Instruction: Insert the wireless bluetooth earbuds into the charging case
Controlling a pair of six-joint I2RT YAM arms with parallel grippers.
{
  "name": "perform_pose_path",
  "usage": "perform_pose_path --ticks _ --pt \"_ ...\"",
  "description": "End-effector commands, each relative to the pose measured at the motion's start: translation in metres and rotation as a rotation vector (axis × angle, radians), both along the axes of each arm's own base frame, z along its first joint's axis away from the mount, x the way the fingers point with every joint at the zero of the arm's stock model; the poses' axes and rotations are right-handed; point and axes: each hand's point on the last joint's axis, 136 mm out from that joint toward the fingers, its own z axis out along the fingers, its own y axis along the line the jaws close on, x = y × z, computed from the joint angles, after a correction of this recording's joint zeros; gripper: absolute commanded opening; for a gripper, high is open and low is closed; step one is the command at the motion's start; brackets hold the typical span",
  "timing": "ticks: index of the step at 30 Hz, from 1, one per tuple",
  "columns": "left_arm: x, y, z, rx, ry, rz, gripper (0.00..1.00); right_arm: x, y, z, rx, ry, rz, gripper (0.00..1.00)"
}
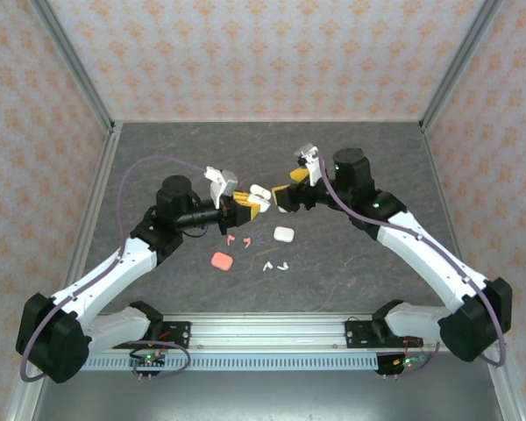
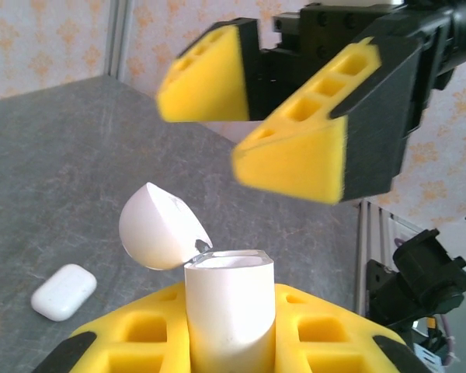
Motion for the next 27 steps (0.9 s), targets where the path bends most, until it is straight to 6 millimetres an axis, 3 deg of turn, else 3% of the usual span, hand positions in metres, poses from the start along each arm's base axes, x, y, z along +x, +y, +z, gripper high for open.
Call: perform_pose_path --ticks 1,4,12,20,27 --pt "-0.006 0.006 0.004 0.032 -0.100 0.019 0.00 -0.014 -0.014 -0.007 -0.012 0.070 -0.037 0.72" --pt "-0.010 0.011 0.009 0.030 -0.145 0.038 0.00 -0.025 -0.016 -0.046 -0.044 0.233 -0.048 0.61" --pt "-0.025 0.032 0.023 0.054 -0.226 0.113 0.00 -0.051 0.002 -0.152 -0.196 0.482 -0.121 0.50" --pt "-0.039 0.041 0.026 0.065 -0.227 0.126 0.00 -0.066 0.027 -0.218 -0.411 0.586 -0.128 0.43" --pt "-0.040 0.045 0.027 0.064 -0.231 0.144 0.00 -0.074 0.038 -0.247 -0.541 0.602 -0.098 0.42"
